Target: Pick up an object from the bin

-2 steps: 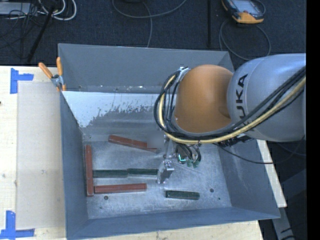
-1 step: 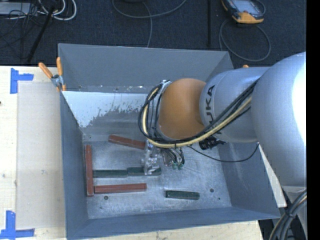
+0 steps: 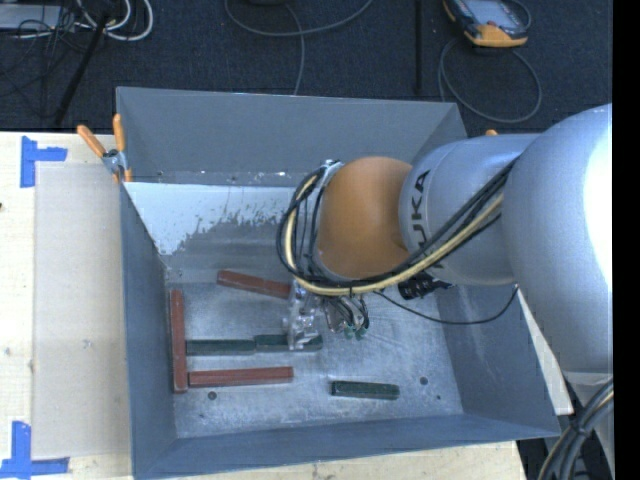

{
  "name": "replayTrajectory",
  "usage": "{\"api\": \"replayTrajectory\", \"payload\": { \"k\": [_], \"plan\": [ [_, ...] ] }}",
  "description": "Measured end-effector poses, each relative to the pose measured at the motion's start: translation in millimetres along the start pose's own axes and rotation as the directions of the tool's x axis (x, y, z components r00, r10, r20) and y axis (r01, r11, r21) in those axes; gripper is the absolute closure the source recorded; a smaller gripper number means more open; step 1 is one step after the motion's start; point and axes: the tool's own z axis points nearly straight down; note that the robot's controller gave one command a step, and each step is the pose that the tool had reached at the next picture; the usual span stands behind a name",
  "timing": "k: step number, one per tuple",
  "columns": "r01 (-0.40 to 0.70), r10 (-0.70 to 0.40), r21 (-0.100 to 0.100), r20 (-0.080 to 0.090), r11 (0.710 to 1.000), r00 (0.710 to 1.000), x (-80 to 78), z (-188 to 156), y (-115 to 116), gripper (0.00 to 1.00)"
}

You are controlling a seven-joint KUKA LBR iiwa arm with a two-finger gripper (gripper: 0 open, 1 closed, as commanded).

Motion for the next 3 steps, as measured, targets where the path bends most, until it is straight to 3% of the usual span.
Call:
{"api": "replayTrajectory", "payload": {
  "k": [1, 2, 3],
  "plan": [
    [-0.033, 0.033, 0.001, 0.013, 0.999, 0.999, 17.1, -140, -12, 1.00],
    [-0.034, 0.034, 0.001, 0.010, 0.999, 0.999, 17.8, -138, -12, 1.00],
    [-0.125, 0.125, 0.001, 0.006, 0.992, 0.992, 9.5, -65, 34, 0.00]
  ]
}}
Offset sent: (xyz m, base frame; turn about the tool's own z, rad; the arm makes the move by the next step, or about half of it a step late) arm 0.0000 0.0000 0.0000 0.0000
